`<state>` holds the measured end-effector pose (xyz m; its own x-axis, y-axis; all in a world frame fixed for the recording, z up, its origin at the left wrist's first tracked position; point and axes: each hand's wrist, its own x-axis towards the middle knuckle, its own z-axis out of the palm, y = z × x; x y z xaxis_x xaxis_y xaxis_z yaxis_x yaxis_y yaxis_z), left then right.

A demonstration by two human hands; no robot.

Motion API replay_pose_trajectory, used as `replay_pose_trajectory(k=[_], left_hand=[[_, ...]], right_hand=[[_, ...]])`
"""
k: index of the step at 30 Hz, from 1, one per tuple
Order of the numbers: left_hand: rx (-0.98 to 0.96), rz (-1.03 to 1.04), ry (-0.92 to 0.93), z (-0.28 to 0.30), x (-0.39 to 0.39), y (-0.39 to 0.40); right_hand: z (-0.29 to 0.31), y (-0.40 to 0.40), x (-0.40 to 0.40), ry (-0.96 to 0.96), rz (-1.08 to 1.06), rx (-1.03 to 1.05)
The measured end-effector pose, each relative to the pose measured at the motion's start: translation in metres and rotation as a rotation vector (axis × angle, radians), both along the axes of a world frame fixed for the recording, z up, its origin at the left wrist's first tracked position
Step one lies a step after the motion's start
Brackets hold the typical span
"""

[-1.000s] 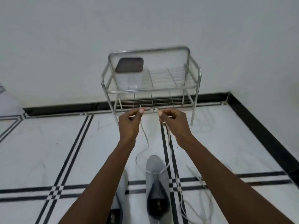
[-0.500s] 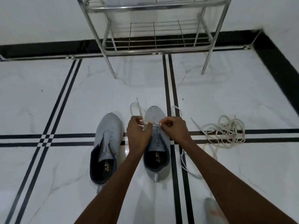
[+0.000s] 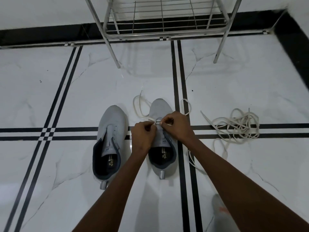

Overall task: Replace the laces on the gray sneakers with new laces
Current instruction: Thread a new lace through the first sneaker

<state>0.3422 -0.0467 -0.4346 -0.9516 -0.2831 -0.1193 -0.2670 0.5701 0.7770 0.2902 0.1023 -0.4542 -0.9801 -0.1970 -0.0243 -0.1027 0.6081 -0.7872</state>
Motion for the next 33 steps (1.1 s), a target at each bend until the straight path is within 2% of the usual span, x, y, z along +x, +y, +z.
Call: replay_pose_trajectory(k=[9,28,33], left_hand=[[0.228,0.053,0.012,-0.011,0.005,-0.005],[0.303,0.080,0.006,-0.011,0.005,-0.004],[0.324,0.066,0.003,-0.016,0.006,-0.003]], right_hand=[[-0.007,-0.003,0.009,0.029,0.076,0.024],[0.000,-0.010,0.010,0.080,0.162,0.191],[-0.001,-0.010,0.003,0.001,0.076,0.084]])
